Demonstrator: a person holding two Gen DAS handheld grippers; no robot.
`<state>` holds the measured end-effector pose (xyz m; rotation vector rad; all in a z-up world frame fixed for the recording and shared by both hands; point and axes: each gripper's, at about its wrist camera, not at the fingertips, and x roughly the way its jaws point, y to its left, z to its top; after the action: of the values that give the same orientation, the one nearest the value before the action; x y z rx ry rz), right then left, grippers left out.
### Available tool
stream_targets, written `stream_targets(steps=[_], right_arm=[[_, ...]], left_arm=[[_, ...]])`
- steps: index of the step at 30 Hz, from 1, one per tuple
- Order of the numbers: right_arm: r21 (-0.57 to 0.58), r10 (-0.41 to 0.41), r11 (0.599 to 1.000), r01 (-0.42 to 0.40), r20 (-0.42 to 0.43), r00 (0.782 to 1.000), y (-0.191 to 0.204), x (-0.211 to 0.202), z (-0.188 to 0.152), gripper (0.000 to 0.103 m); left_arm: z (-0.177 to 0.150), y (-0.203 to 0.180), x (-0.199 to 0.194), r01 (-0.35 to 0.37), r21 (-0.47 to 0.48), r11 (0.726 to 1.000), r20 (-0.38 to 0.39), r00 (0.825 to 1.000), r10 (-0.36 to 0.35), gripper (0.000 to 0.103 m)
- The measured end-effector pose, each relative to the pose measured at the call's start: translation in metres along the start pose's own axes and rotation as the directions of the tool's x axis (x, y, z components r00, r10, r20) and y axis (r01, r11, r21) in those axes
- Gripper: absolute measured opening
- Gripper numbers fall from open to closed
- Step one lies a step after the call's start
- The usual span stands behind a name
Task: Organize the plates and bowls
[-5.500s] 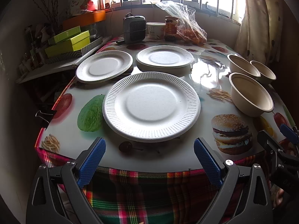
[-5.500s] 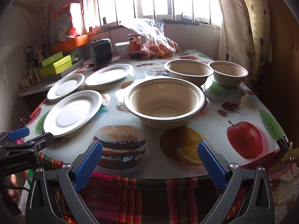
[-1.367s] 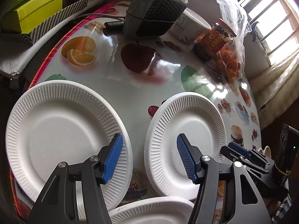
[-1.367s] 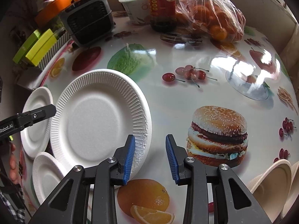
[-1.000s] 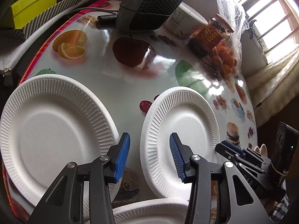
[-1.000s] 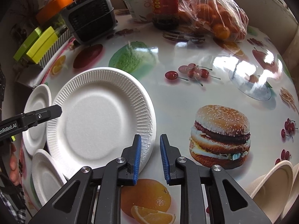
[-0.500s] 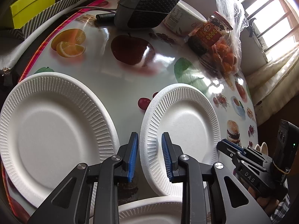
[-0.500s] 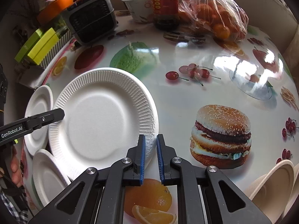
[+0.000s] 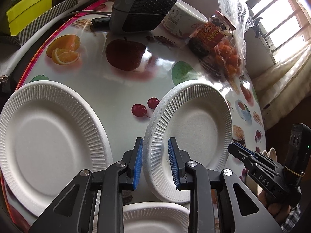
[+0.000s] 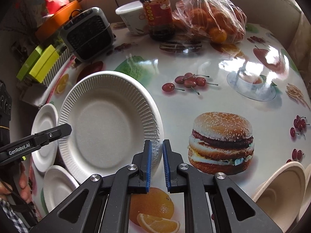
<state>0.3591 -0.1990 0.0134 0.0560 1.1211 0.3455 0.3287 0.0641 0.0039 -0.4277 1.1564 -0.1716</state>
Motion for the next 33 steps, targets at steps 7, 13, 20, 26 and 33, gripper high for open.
stream_targets(steps=[7, 13, 20, 26, 33], right_arm=[[0.011, 0.002, 1.000, -0.002, 0.037, 0.999, -0.003, -0.011, 0.000, 0.012], [0.022, 0.013, 1.000, -0.014, 0.053, 0.999, -0.006, -0.019, -0.003, 0.012], [0.011, 0.026, 1.000, -0.027, 0.076, 0.997, -0.001, -0.034, -0.008, 0.012], [0.002, 0.040, 0.999, -0.040, 0.095, 0.995, 0.005, -0.047, -0.015, 0.012], [-0.009, 0.063, 0.998, -0.062, 0.113, 0.992, 0.014, -0.061, -0.027, 0.012]], left_arm=[[0.000, -0.008, -0.005, 0.000, 0.022, 1.000, 0.018, 1.000, 0.000, 0.027], [-0.001, -0.013, -0.013, 0.008, 0.036, 0.999, 0.031, 0.999, -0.009, 0.027], [-0.005, -0.016, -0.025, 0.011, 0.040, 0.999, 0.044, 0.999, -0.013, 0.027], [-0.012, -0.016, -0.039, 0.013, 0.047, 0.999, 0.063, 0.998, -0.016, 0.027], [-0.025, -0.014, -0.057, 0.003, 0.055, 0.999, 0.085, 0.996, -0.007, 0.027]])
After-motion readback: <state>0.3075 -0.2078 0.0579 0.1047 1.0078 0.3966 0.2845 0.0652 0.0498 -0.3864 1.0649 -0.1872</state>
